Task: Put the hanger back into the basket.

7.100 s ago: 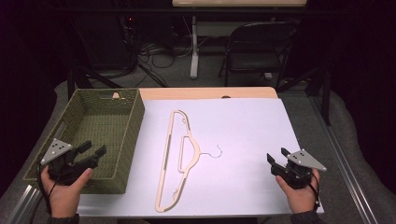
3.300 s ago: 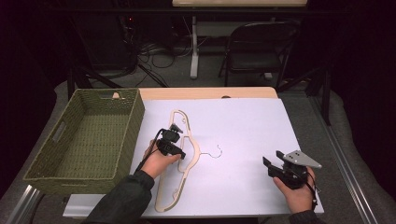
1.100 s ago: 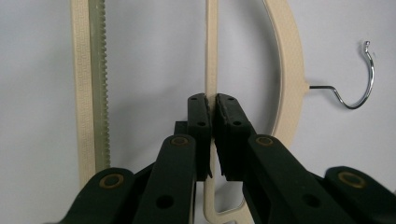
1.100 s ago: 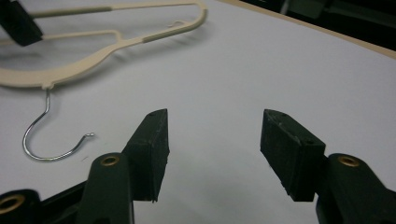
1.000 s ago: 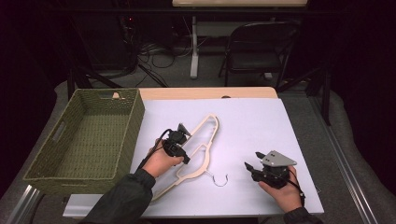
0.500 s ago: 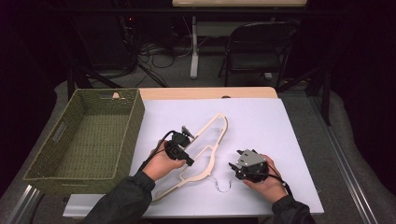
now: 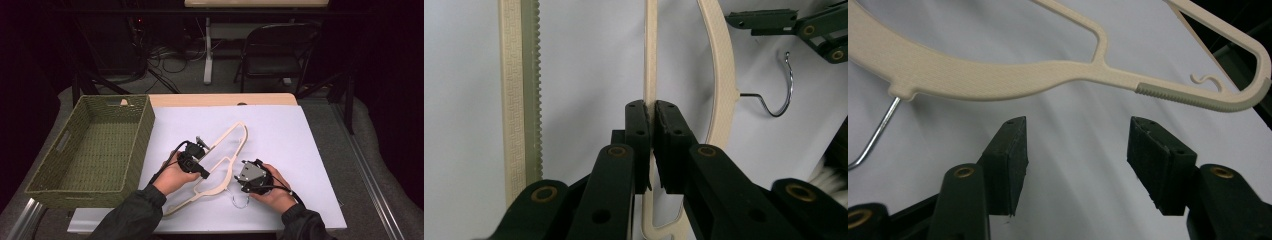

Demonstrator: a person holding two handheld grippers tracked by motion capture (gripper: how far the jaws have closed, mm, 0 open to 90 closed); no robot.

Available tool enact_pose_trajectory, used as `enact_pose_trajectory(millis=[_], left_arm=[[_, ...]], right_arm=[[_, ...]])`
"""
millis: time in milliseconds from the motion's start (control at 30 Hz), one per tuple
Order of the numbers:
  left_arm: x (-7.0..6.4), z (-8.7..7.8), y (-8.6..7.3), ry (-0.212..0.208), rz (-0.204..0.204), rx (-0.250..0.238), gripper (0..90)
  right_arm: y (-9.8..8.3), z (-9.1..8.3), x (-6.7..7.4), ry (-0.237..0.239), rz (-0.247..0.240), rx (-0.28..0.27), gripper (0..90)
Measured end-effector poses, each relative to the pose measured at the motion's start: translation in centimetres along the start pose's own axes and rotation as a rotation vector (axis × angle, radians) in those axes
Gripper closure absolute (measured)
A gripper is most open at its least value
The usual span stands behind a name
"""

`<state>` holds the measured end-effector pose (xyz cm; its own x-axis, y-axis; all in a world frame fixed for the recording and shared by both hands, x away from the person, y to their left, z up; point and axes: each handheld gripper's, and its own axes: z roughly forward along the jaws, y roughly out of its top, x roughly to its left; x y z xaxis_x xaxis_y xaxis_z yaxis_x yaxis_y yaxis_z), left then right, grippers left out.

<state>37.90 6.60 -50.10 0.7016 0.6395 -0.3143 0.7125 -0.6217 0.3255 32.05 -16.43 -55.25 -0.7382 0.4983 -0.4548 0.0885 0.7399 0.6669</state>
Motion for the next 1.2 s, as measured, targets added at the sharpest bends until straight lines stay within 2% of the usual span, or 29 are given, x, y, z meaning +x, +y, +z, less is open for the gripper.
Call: enact_pose_trajectory(millis=[33, 67, 133, 167, 233, 300, 367, 433, 467, 533, 633, 667, 700, 733, 767, 800, 833, 900, 933, 967, 1033, 1067, 1100, 1133, 1167, 1200], left_arm=[[0.0, 0.0, 0.0, 0.001, 0.002, 0.000, 85.1], [-0.1, 0.1, 0.0, -0.002, 0.003, 0.000, 85.1], [-0.1, 0.1, 0.0, -0.001, 0.007, 0.000, 85.1], [-0.1, 0.1, 0.0, -0.006, 0.008, 0.001, 85.1], [-0.2, 0.2, 0.0, -0.009, 0.008, 0.002, 85.2], [-0.2, 0.3, 0.0, -0.006, 0.012, 0.001, 85.1], [-0.1, 0.3, 0.1, -0.010, 0.013, 0.006, 85.0], [0.0, 0.3, 0.1, -0.010, 0.012, 0.005, 85.1], [0.0, 0.3, 0.1, -0.009, 0.012, 0.004, 85.1], [0.0, 0.3, 0.1, -0.007, 0.015, 0.004, 85.1], [0.0, 0.3, 0.2, -0.009, 0.022, 0.004, 85.0], [0.0, 0.3, 0.2, -0.010, 0.027, 0.006, 85.0], [0.0, 0.3, 0.2, -0.010, 0.027, 0.006, 84.9], [0.0, 0.4, 0.2, -0.011, 0.032, 0.008, 84.9], [0.0, 0.4, 0.2, -0.018, 0.033, 0.011, 84.8], [0.0, 0.4, 0.2, -0.018, 0.033, 0.011, 84.7], [-0.1, 0.5, 0.3, -0.013, 0.040, 0.017, 84.6], [-0.2, 0.6, 0.3, -0.012, 0.043, 0.016, 84.6], [-0.3, 0.6, 0.3, -0.010, 0.058, 0.019, 84.5], [-0.4, 0.6, 0.3, -0.007, 0.063, 0.021, 84.5], [-0.5, 0.7, 0.4, 0.007, 0.096, 0.028, 84.5], [-0.5, 0.7, 0.4, 0.007, 0.096, 0.028, 84.4], [-0.6, 0.8, 0.4, 0.014, 0.106, 0.024, 84.4], [-0.6, 0.8, 0.4, 0.013, 0.109, 0.028, 84.4], [-0.6, 0.9, 0.4, 0.014, 0.110, 0.028, 84.4], [-0.7, 1.0, 0.4, 0.017, 0.118, 0.028, 84.5]], right_arm=[[0.1, 0.0, 0.1, -0.001, -0.012, 0.006, 41.0], [0.2, 0.1, 0.4, -0.007, -0.049, -0.014, 41.0], [0.2, 0.1, 0.6, -0.010, -0.058, -0.015, 40.9], [0.2, 0.3, 0.8, -0.011, -0.094, -0.012, 40.9], [0.2, 0.3, 0.9, -0.008, -0.098, -0.011, 40.9], [0.3, 0.3, 1.0, -0.007, -0.113, -0.033, 40.8], [0.4, 0.0, 1.2, -0.018, -0.151, -0.029, 40.8], [0.4, -0.1, 1.3, -0.008, -0.155, -0.024, 40.8], [0.4, -0.1, 1.3, -0.008, -0.170, -0.038, 40.8], [0.5, -0.2, 1.5, 0.000, -0.188, -0.034, 40.8], [0.9, -0.2, 1.8, 0.013, -0.240, -0.031, 40.9], [1.1, -0.3, 2.0, 0.021, -0.281, -0.044, 41.3], [1.1, -0.3, 2.0, 0.021, -0.281, -0.044, 41.3], [1.3, -0.4, 2.0, 0.036, -0.320, -0.031, 41.9], [1.4, -0.5, 2.4, 0.048, -0.299, -0.053, 44.7], [1.4, -0.5, 2.4, 0.048, -0.299, -0.053, 44.7], [1.7, -0.8, 2.2, 0.087, -0.331, -0.027, 48.4], [1.8, -0.9, 2.2, 0.094, -0.332, -0.030, 50.1], [2.0, -1.0, 2.0, 0.111, -0.355, -0.021, 52.9], [2.1, -0.9, 2.1, 0.115, -0.318, -0.052, 55.5], [2.2, -1.1, 1.7, 0.160, -0.276, -0.041, 56.0], [2.3, -1.2, 1.5, 0.184, -0.252, -0.042, 56.7], [2.3, -1.2, 1.5, 0.184, -0.252, -0.042, 56.7], [2.3, -1.3, 1.3, 0.200, -0.230, -0.030, 56.6], [2.5, -1.2, 0.9, 0.212, -0.269, -0.048, 56.8], [2.6, -1.2, 0.8, 0.219, -0.267, -0.051, 57.3]])
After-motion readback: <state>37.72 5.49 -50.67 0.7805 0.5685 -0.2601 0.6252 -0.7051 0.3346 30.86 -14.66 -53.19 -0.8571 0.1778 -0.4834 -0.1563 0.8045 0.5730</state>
